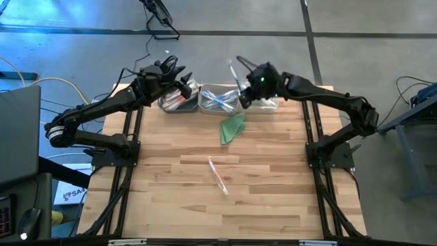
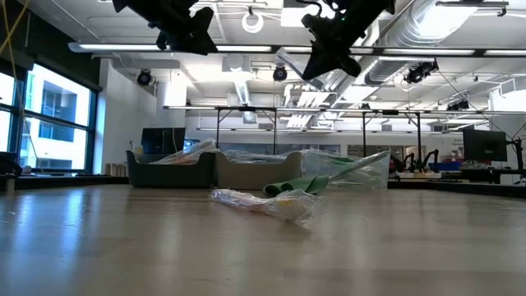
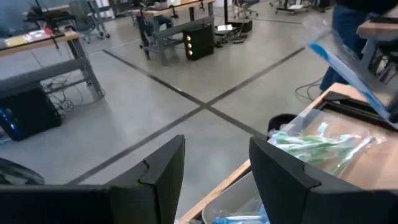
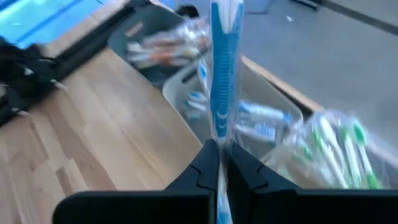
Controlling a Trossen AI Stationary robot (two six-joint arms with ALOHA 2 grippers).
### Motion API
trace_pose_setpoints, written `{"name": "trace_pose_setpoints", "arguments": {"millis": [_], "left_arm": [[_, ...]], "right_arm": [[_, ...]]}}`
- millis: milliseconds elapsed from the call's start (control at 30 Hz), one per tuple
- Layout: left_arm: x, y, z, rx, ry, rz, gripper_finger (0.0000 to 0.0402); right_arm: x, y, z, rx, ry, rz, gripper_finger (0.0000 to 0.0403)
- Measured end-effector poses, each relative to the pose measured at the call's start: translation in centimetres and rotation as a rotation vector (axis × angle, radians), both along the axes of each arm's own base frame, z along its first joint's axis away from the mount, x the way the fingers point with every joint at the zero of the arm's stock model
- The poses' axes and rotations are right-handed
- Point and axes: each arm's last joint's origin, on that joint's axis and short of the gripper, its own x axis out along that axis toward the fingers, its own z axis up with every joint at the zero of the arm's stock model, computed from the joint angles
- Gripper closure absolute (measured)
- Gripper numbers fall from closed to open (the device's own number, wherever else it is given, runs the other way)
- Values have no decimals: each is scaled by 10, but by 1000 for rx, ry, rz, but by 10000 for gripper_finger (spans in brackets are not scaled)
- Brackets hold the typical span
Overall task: Pick & Place Toothbrushes
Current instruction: Put the blue toothbrush into the gray bin
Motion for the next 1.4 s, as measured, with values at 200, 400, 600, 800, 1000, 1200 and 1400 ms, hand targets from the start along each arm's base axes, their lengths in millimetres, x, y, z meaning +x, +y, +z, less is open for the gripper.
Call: {"name": "trace_pose_setpoints", "arguments": {"millis": [200,400,600,800,1000,1200,1400], "left_arm": [[4,2,-5,-60,-34,11,226],[9,5,-9,-82,-41,6,226],[5,18,-6,-76,-95,-83,226],[-4,54,2,-82,-298,-346,226],[6,75,-6,-106,-393,-545,226],[23,84,-18,-109,-445,-638,226],[29,84,-18,-83,-467,-764,226]], "right_arm": [[-11,-29,5,-32,-71,86,399],[-13,-45,13,-119,-150,81,399],[-11,-53,25,-202,-256,82,399],[-11,-54,27,-201,-289,109,399],[-9,-52,29,-214,-300,116,399],[-4,-46,29,-256,-291,162,399],[3,-34,29,-317,-264,242,399]]}}
